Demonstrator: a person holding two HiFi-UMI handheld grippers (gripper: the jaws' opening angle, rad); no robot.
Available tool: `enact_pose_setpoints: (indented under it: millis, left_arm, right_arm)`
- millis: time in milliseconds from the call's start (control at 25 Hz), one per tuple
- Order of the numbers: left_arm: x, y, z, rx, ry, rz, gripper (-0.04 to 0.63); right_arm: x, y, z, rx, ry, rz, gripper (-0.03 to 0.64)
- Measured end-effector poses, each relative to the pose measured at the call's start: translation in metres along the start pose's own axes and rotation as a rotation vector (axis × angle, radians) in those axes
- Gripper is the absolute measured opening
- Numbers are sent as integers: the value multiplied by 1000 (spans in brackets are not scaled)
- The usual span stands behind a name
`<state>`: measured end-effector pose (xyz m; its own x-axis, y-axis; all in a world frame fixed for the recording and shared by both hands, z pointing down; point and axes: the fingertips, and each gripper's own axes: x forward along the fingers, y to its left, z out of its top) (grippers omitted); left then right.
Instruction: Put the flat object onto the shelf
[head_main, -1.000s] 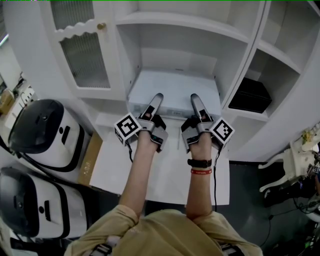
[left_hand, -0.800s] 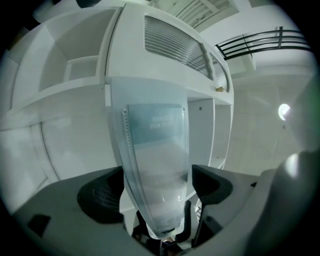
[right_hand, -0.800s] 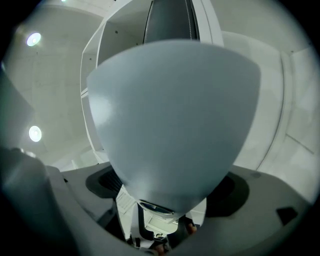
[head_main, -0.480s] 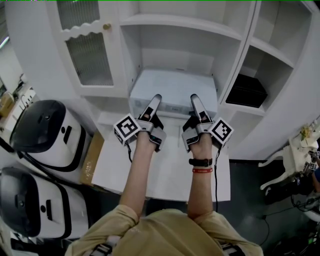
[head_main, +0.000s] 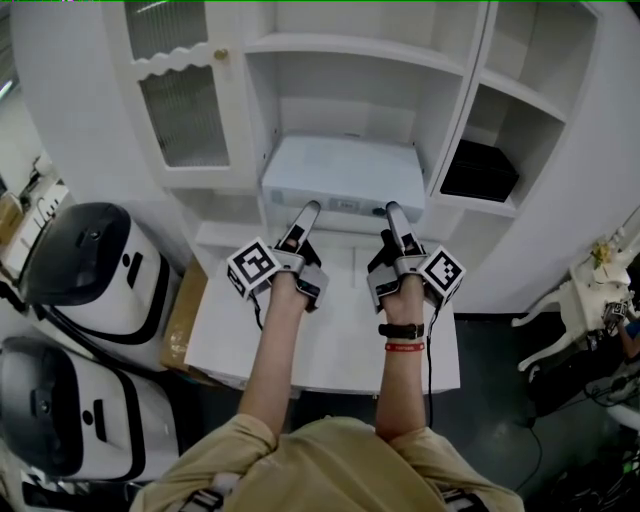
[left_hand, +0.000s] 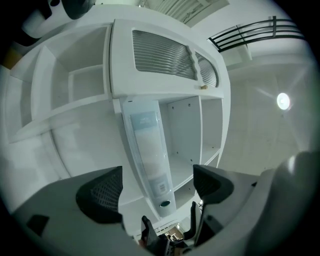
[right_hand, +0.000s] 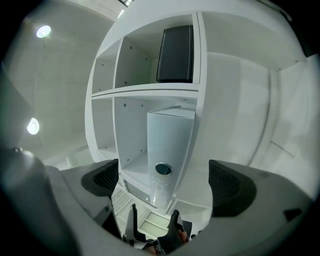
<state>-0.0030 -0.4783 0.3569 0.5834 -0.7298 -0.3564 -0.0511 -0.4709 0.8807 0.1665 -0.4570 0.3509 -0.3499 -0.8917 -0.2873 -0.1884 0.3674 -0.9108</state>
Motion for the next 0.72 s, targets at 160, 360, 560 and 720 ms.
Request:
enact_pose_setpoints:
  millis: [160, 360, 560, 720]
  left_arm:
    - [-20, -8, -8, 43, 21, -19, 433]
    - [-46, -11, -15, 167, 46, 24, 431]
    - [-67, -19, -26, 303, 98, 62, 430]
    - [-81, -29, -33, 455, 142, 91, 412]
  right_arm:
    - [-21, 3, -11, -83, 16, -25, 548]
    - [-46, 9, -24, -196, 35, -65, 546]
    - [-67, 23, -37, -359, 47, -74, 543]
    - [-78, 27, -50, -441, 77, -94, 520]
